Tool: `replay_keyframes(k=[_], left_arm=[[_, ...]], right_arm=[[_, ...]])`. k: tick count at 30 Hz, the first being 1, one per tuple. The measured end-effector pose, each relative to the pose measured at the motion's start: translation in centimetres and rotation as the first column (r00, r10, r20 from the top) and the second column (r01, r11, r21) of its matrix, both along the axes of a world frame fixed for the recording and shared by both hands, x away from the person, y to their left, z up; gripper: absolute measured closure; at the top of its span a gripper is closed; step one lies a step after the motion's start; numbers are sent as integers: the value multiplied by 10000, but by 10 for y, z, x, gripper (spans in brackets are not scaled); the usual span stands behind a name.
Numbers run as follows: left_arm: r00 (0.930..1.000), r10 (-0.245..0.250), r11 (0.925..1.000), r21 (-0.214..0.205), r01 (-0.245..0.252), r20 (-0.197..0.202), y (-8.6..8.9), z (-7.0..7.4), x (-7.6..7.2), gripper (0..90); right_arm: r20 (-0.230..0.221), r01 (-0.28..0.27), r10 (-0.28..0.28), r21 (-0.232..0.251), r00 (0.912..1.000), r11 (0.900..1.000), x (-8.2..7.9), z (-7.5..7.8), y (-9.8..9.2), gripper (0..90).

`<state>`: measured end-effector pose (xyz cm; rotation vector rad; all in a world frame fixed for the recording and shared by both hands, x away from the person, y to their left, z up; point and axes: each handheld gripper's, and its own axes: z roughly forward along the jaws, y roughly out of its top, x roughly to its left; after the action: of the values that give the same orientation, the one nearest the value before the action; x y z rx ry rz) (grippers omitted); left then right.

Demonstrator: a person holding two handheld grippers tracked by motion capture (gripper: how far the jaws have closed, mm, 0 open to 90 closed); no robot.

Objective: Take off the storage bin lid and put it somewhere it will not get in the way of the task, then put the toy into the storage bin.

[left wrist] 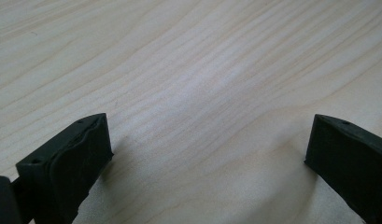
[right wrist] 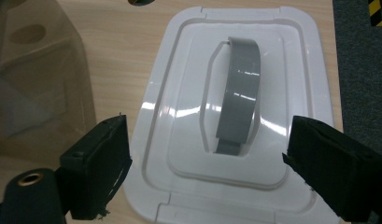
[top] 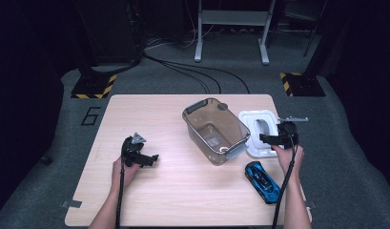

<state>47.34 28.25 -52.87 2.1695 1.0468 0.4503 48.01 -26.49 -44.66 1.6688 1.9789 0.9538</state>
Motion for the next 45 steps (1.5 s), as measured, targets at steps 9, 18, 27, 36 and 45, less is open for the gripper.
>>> replay_keyframes(k=[9, 18, 27, 36, 45], left_arm=[[10000, 2, 10000, -2, -2, 10, 0, 0, 0, 2], [10000, 3, 10000, 3, -3, 20, 0, 0, 0, 1], [10000, 28, 10000, -28, -28, 23, 0, 0, 0, 1], [10000, -3, 10000, 4, 3, -3, 0, 0, 0, 1], [10000, -17, 10000, 35, 17, 37, 0, 0, 0, 2]], right_arm=[[-359, -789, 773, -471, 9964, 9958, -31, -1, 9, 18], [-416, -1322, 1298, -631, 9907, 9892, -53, -5, 16, 0], [-639, -1836, 1785, -857, 9819, 9793, -73, -19, 28, 0], [-1026, -2273, 2185, -837, 9704, 9702, -81, -28, 41, 0], [-1617, -3368, 3152, -1300, 9351, 9326, -75, -43, 62, 0]])
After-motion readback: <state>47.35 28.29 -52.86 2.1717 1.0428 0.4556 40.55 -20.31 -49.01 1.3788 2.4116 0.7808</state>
